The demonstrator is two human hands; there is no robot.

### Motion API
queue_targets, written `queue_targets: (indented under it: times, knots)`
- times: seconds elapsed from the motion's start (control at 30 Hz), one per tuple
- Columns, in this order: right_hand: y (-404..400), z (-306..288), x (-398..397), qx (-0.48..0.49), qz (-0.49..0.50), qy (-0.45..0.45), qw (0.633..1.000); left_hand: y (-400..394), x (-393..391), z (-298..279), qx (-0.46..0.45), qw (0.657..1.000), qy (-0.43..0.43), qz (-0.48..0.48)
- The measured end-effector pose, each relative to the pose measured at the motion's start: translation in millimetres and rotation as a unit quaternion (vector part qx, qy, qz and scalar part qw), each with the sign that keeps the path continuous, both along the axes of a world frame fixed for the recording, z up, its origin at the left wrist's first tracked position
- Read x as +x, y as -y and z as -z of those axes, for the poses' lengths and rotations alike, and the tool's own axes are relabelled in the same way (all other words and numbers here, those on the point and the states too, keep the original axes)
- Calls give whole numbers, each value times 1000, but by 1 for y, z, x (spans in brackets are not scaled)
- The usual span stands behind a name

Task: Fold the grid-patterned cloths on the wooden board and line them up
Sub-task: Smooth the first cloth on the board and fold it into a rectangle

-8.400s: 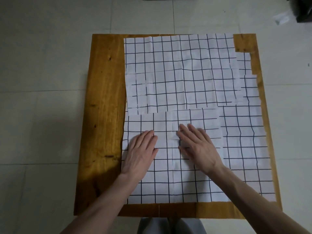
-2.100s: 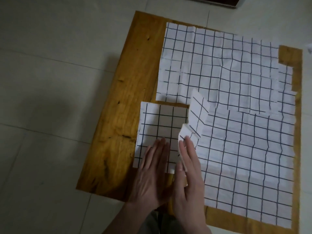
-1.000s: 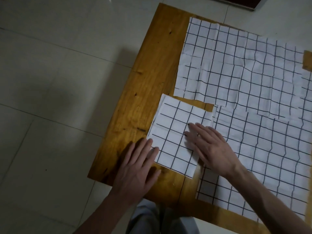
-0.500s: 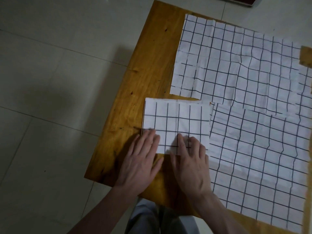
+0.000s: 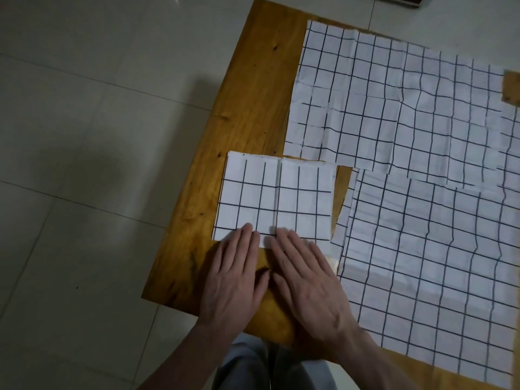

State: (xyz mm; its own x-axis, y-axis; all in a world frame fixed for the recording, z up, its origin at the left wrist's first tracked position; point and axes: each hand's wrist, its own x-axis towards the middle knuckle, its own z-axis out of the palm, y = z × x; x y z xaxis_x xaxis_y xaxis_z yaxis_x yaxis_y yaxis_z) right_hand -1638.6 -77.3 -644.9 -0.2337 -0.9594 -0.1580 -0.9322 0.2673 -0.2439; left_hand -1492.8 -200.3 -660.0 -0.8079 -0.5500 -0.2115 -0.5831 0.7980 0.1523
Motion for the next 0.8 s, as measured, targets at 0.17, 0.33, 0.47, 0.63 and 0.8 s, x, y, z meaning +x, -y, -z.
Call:
queue_targets:
  times: [0.17,0.33,0.47,0.63,0.8]
  knots:
    - [4,13,0,39,-8,18,999,8,3,0,28,999,-28,32]
    - [1,15,-6,57,-25,23,998,25,18,3,33,994,-27,104]
    - [0,16,-9,67,-36,22,997,40,30,4,20,991,-5,130]
    - [-2,17,-11,65,-35,14,997,53,44,3,5,991,8,131]
    - [-14,18,-16,68,-11,5,998,58,51,4,1,992,16,126]
